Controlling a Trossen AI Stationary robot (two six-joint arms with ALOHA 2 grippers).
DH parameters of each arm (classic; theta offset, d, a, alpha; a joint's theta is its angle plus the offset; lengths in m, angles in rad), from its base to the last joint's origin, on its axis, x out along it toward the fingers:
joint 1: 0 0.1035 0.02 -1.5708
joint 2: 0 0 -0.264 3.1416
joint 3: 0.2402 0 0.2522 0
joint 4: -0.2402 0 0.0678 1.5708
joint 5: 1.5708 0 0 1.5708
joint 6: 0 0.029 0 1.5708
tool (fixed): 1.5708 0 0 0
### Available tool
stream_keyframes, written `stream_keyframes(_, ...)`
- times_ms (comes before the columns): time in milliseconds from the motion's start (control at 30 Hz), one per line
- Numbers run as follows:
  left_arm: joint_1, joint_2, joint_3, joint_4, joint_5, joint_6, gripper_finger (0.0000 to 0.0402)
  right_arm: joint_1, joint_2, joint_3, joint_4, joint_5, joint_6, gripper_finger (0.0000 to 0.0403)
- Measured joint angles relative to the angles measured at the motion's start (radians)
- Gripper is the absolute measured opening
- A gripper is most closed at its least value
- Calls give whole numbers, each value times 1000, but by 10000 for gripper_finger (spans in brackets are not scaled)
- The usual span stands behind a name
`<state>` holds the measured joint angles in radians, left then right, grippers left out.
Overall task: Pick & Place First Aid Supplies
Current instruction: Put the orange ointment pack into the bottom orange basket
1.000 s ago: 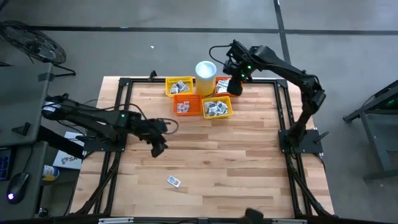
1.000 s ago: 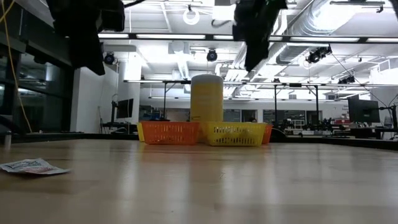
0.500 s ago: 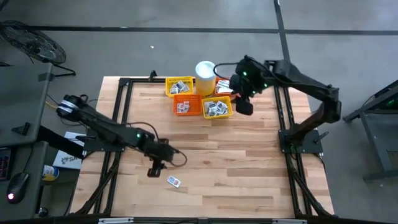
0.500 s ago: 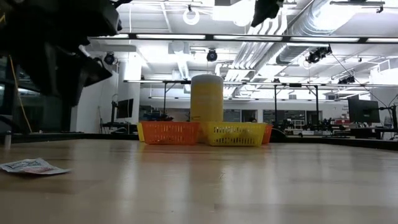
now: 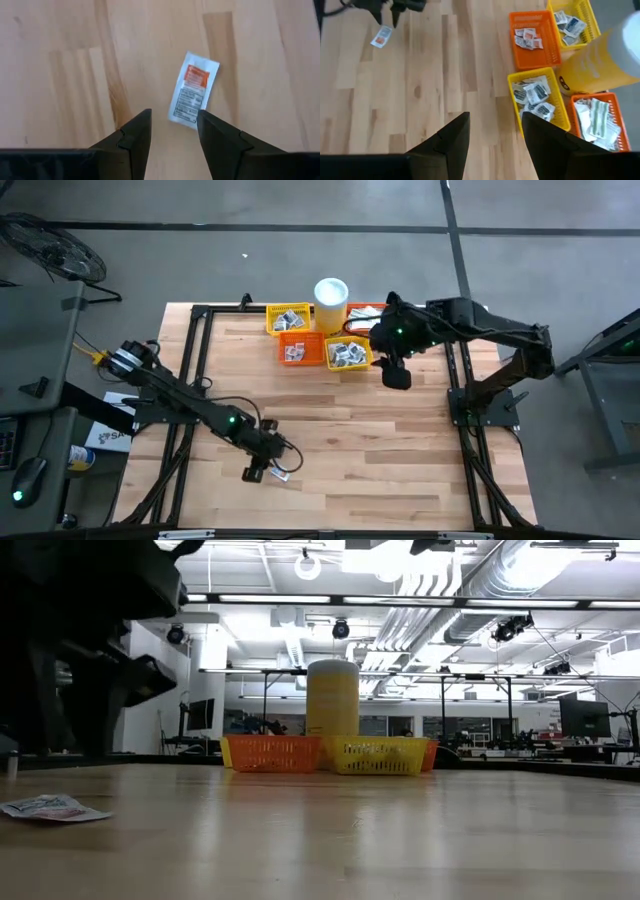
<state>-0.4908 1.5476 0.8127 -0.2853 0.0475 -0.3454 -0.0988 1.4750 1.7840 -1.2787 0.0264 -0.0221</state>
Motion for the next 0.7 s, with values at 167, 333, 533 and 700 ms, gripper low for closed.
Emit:
stream_keyframes(167, -10, 55, 3, 31, -12, 2, 158, 48, 0, 0, 5, 8, 24, 174)
stream_keyframes(333, -10, 105, 9, 67, -13, 1, 158, 88, 0, 0, 0, 51, 37, 174)
stream_keyframes(533, -24, 143, 11, 60, 8, 1, 158, 118, 0, 0, -4, 56, 53, 174)
stream_keyframes(700, -40, 167, 12, 56, -8, 1, 158, 143, 0, 0, -15, 72, 71, 174)
